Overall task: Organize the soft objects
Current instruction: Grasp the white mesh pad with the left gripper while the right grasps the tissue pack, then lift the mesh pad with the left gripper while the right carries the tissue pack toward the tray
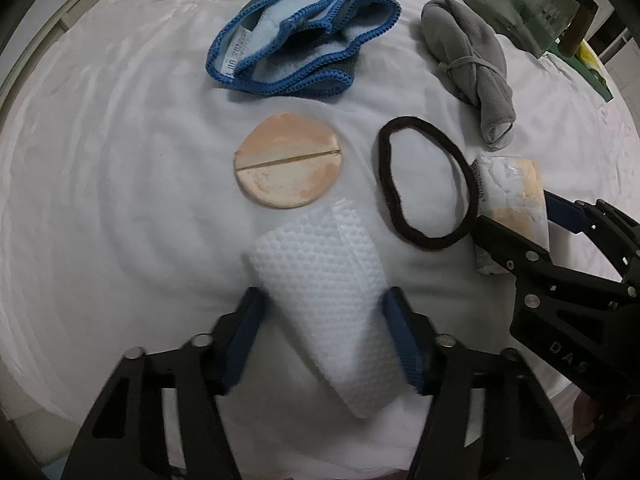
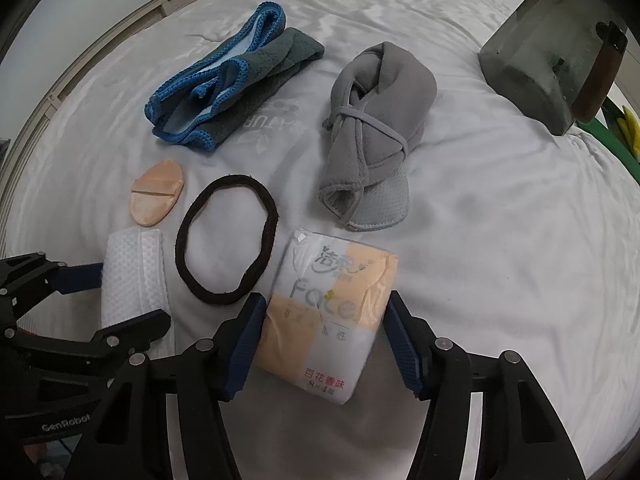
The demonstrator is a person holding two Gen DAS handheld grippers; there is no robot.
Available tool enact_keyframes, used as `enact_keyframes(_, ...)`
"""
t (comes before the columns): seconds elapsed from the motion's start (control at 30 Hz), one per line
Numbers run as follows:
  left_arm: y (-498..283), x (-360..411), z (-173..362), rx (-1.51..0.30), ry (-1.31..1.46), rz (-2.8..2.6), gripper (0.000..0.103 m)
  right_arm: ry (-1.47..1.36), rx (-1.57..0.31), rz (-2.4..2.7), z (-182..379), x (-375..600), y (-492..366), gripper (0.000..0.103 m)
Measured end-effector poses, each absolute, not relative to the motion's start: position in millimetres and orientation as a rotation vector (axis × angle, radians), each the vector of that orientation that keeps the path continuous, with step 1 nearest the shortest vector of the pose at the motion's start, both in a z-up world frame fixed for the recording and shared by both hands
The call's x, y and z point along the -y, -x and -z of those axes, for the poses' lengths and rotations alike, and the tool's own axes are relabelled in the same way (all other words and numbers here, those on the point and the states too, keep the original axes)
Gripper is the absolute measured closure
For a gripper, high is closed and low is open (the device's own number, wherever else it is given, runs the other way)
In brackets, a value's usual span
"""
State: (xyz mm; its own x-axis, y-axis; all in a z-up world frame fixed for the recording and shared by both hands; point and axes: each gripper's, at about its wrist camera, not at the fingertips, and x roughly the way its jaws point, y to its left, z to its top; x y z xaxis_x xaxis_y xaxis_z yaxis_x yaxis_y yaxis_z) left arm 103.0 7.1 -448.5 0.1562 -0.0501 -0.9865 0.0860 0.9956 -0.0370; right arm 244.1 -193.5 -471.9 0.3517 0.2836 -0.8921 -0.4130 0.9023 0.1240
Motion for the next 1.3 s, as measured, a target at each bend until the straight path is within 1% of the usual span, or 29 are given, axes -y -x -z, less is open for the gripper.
enact_keyframes(0.03, -104.7, -7.2, 451.7, -1.413, -0.024, 0.105, 0.065, 0.126, -1.123, -0.454, 471.5, 194.6, -243.4, 0.046)
enact_keyframes(0.07, -104.4, -6.4, 451.9, -1.413, -0.016, 0.112, 0.069, 0.120, -1.121, -0.455, 470.9, 195.7, -242.8, 0.046)
enact_keyframes(0.13, -103.5, -4.9, 451.8, -1.410, -0.007, 0.116, 0.073, 0.114, -1.115, -0.458, 469.9, 198.0, -241.5, 0.047)
enact_keyframes(0.3, -102.1, -8.7, 448.7, -1.409, 0.011, 0.103, 0.074, 0.112, -1.102, -0.470, 466.5, 201.7, -237.3, 0.047)
enact_keyframes(0.33, -103.2, -8.0, 446.9, -1.410, 0.006, 0.101, 0.075, 0.110, -1.101, -0.471, 466.0, 202.5, -236.6, 0.048)
enact_keyframes(0.37, -104.0, -7.1, 444.1, -1.413, -0.001, 0.100, 0.087, 0.108, -1.099, -0.472, 465.5, 203.5, -235.9, 0.048)
enact_keyframes(0.4, -104.4, -5.5, 441.9, -1.406, -0.008, 0.100, 0.091, 0.105, -1.098, -0.474, 464.8, 204.6, -235.8, 0.048)
enact_keyframes(0.47, -106.1, -2.2, 434.6, -1.402, -0.007, 0.100, 0.095, 0.095, -1.098, -0.480, 463.4, 206.2, -235.3, 0.048)
enact_keyframes(0.93, -120.6, -1.4, 403.9, -1.352, 0.001, 0.035, 0.095, 0.103, -1.031, -0.522, 436.6, 220.7, -224.7, 0.049)
enact_keyframes(1.13, -124.1, 11.2, 387.1, -1.329, -0.027, 0.026, 0.095, 0.086, -1.011, -0.527, 420.1, 235.7, -224.8, 0.049)
enact_keyframes(1.3, -120.0, 23.5, 361.7, -1.321, -0.050, 0.043, 0.095, 0.067, -0.991, -0.530, 398.2, 259.0, -222.4, 0.049)
